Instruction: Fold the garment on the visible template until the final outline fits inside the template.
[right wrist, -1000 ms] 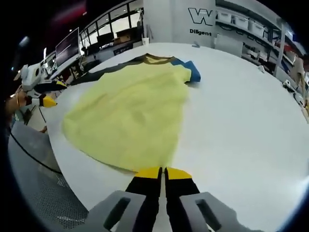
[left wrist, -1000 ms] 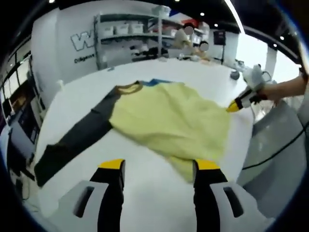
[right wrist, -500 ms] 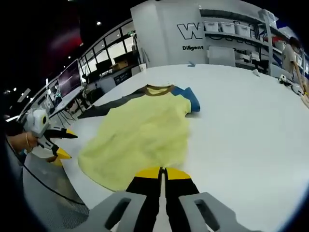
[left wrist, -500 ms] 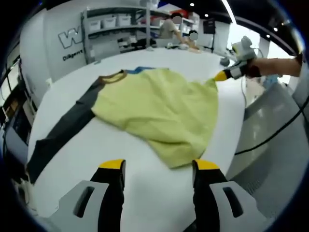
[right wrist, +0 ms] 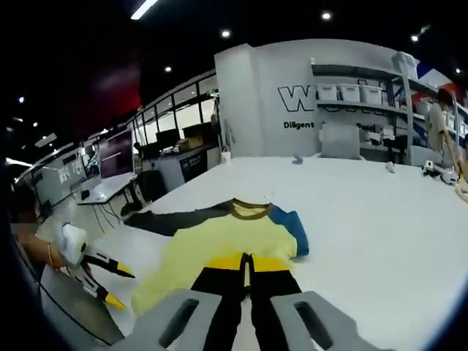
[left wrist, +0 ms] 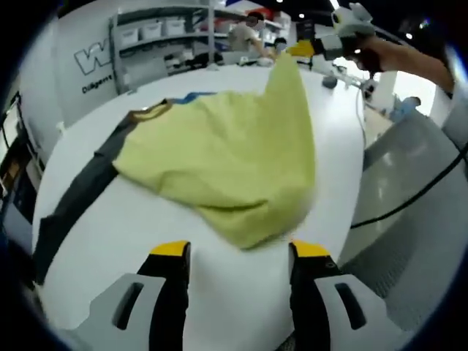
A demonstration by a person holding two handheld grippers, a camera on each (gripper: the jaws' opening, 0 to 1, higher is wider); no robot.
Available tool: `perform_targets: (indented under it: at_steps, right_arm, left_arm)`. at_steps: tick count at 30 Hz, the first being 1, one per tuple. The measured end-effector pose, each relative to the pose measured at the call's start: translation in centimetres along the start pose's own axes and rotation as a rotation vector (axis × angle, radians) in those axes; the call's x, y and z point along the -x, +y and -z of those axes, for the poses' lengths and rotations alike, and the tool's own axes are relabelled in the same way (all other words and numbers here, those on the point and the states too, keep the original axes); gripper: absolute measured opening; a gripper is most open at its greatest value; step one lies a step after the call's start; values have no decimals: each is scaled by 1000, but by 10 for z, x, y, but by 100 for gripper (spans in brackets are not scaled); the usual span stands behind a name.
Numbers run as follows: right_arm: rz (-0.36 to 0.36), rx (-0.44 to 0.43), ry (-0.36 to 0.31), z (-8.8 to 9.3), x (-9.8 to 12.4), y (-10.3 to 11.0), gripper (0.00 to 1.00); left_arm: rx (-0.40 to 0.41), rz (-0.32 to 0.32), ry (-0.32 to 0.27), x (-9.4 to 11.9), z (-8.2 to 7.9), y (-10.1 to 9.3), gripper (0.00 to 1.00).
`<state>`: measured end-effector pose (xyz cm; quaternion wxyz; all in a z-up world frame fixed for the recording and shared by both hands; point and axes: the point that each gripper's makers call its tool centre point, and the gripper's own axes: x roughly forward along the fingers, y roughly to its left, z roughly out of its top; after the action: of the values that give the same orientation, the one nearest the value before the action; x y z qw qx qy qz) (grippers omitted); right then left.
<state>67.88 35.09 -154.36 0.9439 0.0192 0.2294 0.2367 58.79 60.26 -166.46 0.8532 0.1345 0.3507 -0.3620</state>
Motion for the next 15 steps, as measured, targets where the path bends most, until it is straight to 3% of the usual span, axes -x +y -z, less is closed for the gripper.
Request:
perform_targets:
  at_steps: [2, 8, 11, 15]
  right_arm:
    - [3, 8, -33, -14, -1, 1, 0]
    - [0, 15, -83, -36, -1, 5, 0]
    - [-5, 24, -109, -44, -2, 5, 0]
    - [-15, 35, -156, -70, 1, 10, 0]
  left_arm:
    - [-4, 0, 15, -6, 0, -6, 50]
    - [-63, 1, 51, -9, 0, -9, 48]
    - [-74, -1, 49, -11, -3, -10, 48]
    - [-63, 16, 40, -15, -11, -13, 47]
